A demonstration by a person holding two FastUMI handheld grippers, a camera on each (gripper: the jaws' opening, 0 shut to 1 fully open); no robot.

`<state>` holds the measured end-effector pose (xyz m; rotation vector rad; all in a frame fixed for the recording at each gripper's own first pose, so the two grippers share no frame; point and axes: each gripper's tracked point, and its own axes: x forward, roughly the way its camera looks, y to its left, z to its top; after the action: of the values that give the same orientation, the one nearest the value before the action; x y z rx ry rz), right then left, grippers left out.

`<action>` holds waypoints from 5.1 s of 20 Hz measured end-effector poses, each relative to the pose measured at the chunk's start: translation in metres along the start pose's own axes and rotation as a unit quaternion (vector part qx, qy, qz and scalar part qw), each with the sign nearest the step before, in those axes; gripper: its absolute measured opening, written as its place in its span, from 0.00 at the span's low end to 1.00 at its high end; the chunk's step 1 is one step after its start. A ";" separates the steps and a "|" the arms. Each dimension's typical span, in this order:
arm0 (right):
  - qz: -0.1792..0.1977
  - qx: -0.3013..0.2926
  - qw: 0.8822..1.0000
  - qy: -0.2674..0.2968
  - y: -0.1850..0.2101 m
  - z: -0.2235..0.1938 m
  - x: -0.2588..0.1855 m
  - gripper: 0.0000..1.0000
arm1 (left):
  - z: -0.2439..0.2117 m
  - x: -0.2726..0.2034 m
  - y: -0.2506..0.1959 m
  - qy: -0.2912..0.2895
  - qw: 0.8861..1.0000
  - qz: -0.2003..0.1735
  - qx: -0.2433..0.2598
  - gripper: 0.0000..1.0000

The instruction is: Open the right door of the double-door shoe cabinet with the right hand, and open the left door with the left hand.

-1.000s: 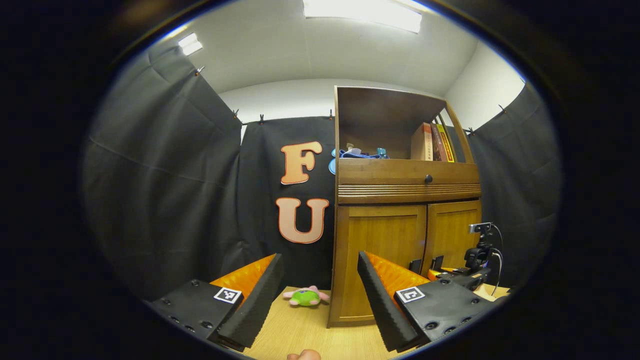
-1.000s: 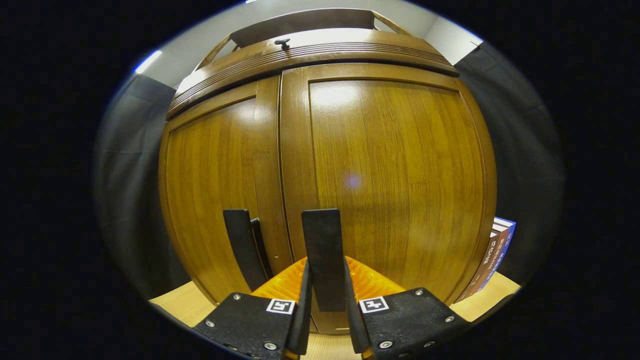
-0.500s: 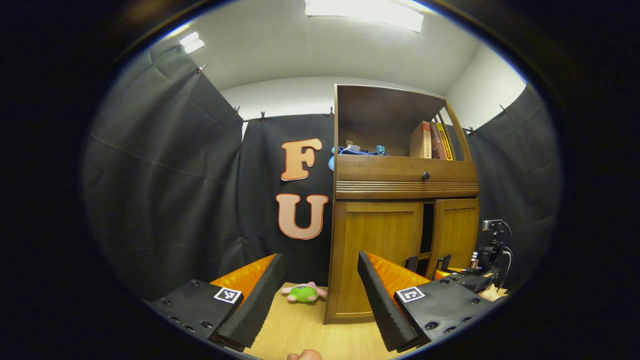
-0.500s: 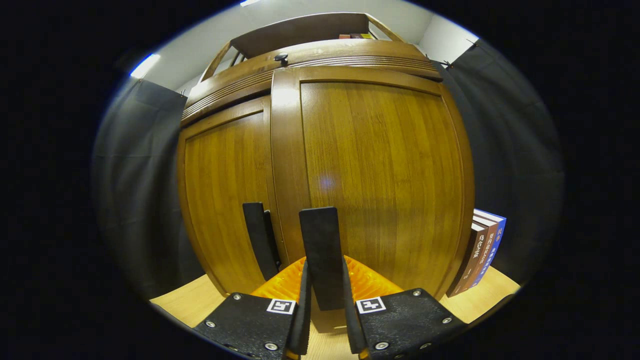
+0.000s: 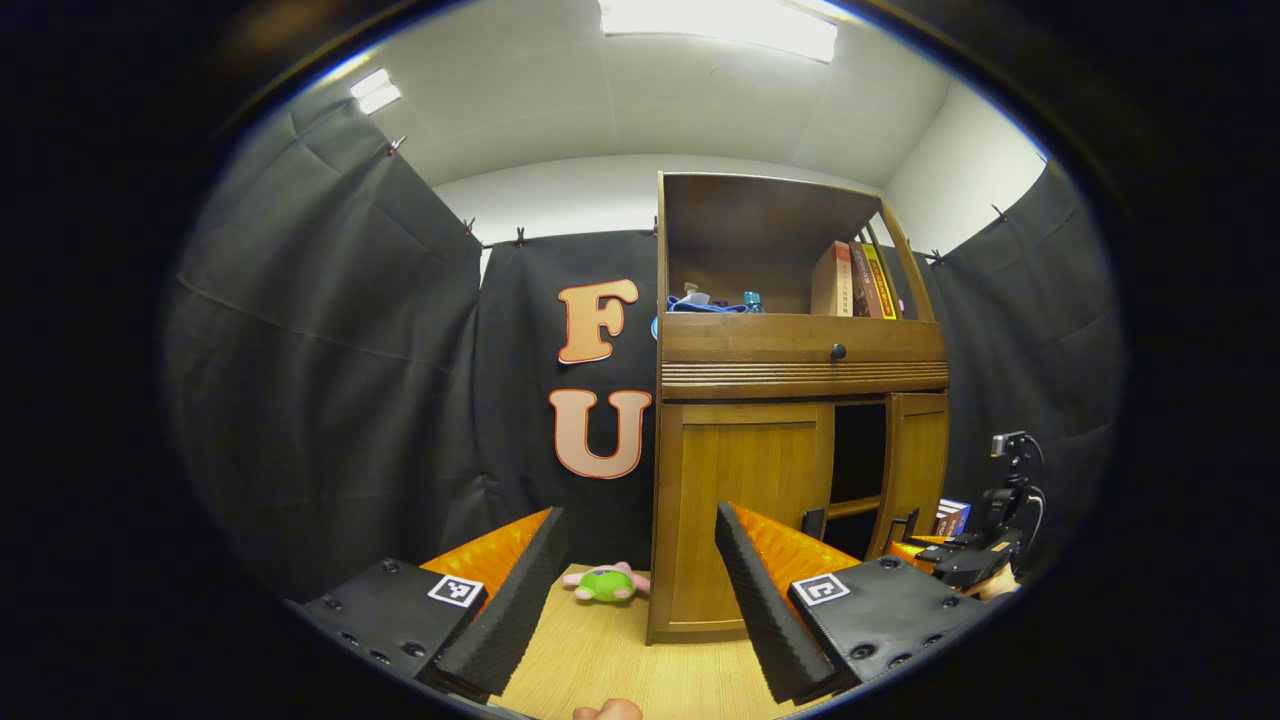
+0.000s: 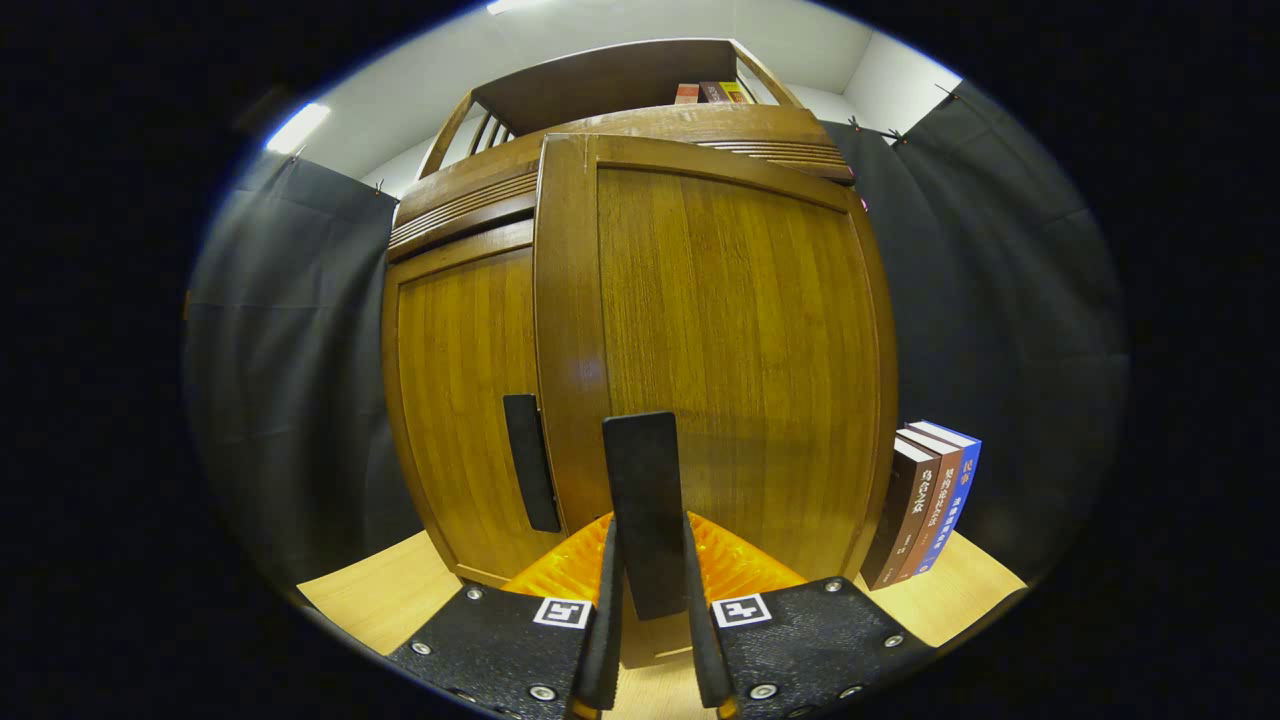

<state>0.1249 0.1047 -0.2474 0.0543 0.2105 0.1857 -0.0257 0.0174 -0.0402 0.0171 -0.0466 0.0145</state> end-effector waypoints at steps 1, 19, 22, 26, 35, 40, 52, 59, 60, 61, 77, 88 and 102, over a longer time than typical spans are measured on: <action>0.000 0.000 1.000 -0.002 -0.003 0.000 -0.006 0.30 | 0.000 -0.002 -0.003 -0.001 1.000 -0.002 0.001 0.99; -0.029 0.000 1.000 -0.010 -0.063 0.009 -0.087 0.19 | -0.006 -0.009 -0.046 0.013 0.999 -0.038 -0.005 0.94; -0.038 -0.001 0.999 -0.010 -0.073 0.010 -0.096 0.24 | -0.006 -0.012 -0.058 0.012 0.999 -0.049 -0.001 0.95; -0.053 -0.001 0.999 -0.012 -0.085 0.014 -0.107 0.13 | -0.008 -0.012 -0.072 0.015 0.998 -0.061 0.002 0.97; -0.102 -0.009 0.995 -0.016 -0.133 0.018 -0.129 0.08 | -0.018 0.000 -0.086 0.026 0.998 -0.064 -0.002 0.99; -0.115 -0.016 0.993 -0.015 -0.150 0.019 -0.134 0.05 | -0.031 0.018 -0.090 0.035 0.998 -0.056 -0.003 0.96; -0.149 -0.014 0.988 -0.031 -0.212 0.034 -0.154 0.04 | -0.077 0.074 -0.145 0.057 0.996 -0.069 -0.005 0.96; -0.181 -0.009 0.982 -0.054 -0.254 0.051 -0.187 0.00 | -0.111 0.109 -0.193 0.067 0.994 -0.081 0.008 0.96; -0.185 -0.008 0.981 -0.055 -0.261 0.053 -0.190 0.00 | -0.114 0.115 -0.198 0.066 0.994 -0.081 0.011 0.95; -0.188 -0.005 0.981 -0.057 -0.266 0.054 -0.192 0.00 | -0.117 0.121 -0.204 0.067 0.994 -0.083 0.012 0.97; -0.245 -0.022 0.967 -0.070 -0.326 0.077 -0.198 0.81 | -0.196 0.223 -0.255 0.108 0.990 -0.090 -0.009 0.95; -0.240 -0.012 0.967 -0.085 -0.325 0.091 -0.182 0.92 | -0.233 0.253 -0.253 0.136 0.987 -0.083 -0.013 0.89; -0.242 -0.006 0.967 -0.082 -0.323 0.086 -0.186 1.00 | -0.233 0.254 -0.270 0.121 0.986 -0.113 -0.013 0.40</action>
<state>0.0214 -0.2504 -0.1488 0.0054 0.0518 -0.3048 0.2429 -0.2446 -0.2655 -0.0054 0.1979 -0.2104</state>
